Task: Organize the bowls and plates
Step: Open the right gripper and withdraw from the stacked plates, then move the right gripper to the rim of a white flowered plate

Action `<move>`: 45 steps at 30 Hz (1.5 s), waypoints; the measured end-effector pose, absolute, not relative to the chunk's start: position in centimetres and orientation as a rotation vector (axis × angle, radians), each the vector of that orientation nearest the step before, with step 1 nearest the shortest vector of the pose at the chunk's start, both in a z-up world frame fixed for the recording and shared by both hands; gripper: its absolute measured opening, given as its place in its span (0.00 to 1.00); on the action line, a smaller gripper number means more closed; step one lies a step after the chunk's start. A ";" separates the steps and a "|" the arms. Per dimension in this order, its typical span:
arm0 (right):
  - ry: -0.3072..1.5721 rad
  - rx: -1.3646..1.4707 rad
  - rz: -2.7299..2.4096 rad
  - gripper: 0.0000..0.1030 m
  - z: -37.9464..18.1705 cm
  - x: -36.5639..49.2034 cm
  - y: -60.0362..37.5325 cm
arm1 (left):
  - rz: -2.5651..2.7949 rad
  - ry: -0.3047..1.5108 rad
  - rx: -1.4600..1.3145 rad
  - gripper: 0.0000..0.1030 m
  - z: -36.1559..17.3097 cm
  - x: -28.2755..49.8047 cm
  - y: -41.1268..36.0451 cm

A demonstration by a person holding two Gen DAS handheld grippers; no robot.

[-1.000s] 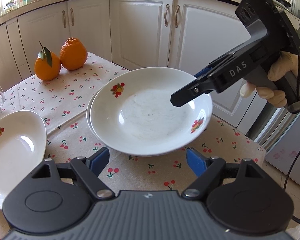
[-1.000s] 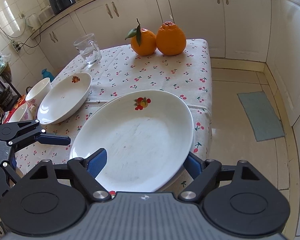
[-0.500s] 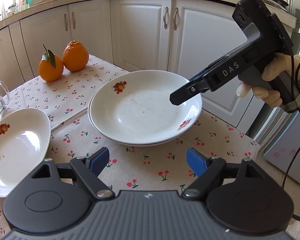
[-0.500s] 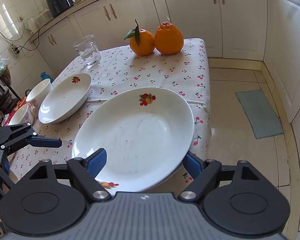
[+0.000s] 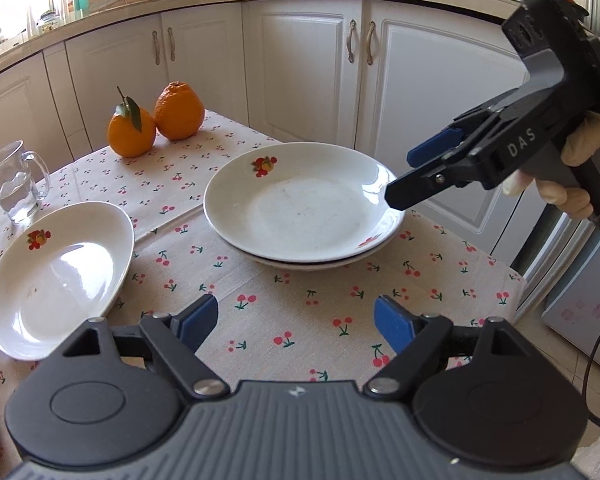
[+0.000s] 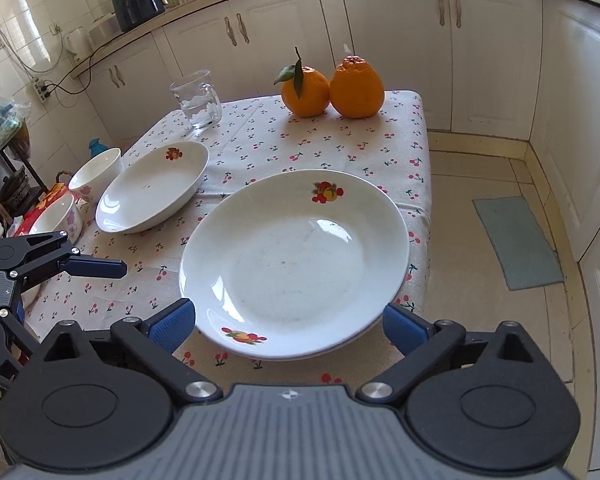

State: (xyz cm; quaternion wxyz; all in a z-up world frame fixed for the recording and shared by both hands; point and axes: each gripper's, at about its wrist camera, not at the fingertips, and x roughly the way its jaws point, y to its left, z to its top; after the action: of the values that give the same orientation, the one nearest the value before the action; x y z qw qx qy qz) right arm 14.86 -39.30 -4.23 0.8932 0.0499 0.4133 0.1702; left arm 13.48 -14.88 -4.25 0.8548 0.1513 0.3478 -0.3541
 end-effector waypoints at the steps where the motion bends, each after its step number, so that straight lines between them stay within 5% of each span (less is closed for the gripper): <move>1: 0.849 0.078 0.345 1.00 -4.0 14.6 -38.9 | -0.734 0.734 0.311 0.83 -4.3 13.4 -14.6; 33: 0.568 -0.249 0.281 1.00 2.6 10.9 -25.2 | -0.542 0.675 0.192 0.89 -3.8 11.3 -6.7; 45: 0.622 -0.241 0.362 1.00 2.0 12.9 -23.1 | -0.371 0.669 0.178 0.89 -5.2 13.1 -5.8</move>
State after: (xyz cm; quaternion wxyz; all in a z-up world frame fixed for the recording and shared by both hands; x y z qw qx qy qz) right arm 12.89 -23.12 2.04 0.9289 -0.1176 0.3034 0.1768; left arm 13.06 -5.80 -5.15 0.9239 0.0868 0.3261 -0.1806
